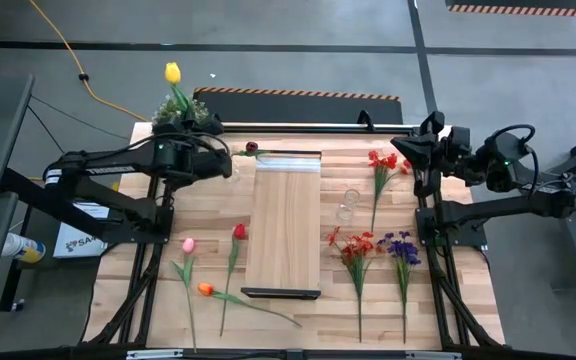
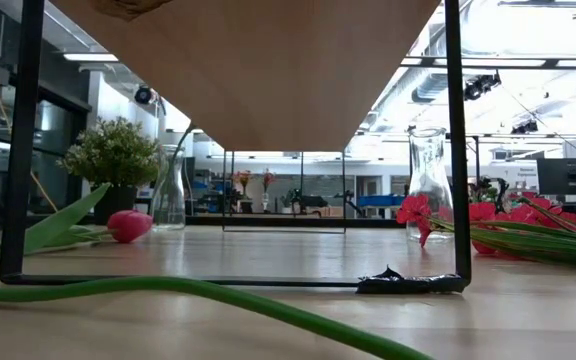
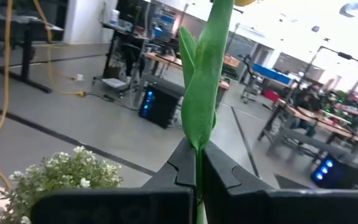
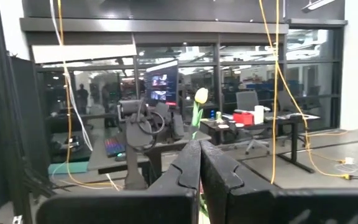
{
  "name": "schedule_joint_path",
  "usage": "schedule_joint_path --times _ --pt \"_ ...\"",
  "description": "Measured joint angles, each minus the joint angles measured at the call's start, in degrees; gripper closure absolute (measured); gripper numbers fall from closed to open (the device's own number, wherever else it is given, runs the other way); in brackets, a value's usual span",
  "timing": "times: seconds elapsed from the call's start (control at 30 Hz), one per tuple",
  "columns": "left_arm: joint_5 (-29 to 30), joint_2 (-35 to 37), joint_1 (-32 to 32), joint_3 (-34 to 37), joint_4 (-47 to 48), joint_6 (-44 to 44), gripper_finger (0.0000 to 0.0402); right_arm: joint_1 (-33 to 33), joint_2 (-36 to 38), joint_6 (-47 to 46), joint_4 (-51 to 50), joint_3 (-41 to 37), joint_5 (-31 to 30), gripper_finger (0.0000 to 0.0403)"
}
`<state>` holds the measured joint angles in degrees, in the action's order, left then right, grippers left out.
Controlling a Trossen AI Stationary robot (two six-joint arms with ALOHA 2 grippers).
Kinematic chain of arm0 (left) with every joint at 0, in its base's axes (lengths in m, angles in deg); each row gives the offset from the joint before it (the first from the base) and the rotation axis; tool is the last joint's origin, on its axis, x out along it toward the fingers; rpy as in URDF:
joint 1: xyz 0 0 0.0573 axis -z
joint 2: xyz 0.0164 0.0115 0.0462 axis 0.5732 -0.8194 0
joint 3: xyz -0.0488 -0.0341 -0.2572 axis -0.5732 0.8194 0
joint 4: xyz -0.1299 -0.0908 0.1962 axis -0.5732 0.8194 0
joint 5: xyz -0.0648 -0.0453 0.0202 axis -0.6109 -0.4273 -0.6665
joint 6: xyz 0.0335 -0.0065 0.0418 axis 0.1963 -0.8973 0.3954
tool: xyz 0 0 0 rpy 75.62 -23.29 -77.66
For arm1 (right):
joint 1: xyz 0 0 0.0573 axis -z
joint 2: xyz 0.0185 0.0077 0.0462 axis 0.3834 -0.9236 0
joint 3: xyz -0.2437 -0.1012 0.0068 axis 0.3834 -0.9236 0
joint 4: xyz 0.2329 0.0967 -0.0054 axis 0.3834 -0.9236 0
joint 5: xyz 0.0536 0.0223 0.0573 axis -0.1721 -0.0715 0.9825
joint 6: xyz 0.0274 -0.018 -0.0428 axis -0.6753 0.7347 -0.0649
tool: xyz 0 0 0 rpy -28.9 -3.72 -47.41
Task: Pick and place flowers into a vace then onto a shelf
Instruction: Put the yellow flower into the left vase
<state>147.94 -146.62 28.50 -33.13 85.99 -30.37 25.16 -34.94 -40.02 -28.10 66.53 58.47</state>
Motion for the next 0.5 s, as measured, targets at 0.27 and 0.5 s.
schedule_joint_path --times 0.27,0.5 --pt "0.1 -2.4 -5.2 2.5 -8.7 7.8 0.0366 0.0 0.0 0.0 0.0 0.0 -0.5 0.0402" --pt "0.0 -6.6 -9.3 2.5 -10.9 10.0 0.0366 0.0 0.0 -0.2 0.1 0.0 -0.8 0.0402"
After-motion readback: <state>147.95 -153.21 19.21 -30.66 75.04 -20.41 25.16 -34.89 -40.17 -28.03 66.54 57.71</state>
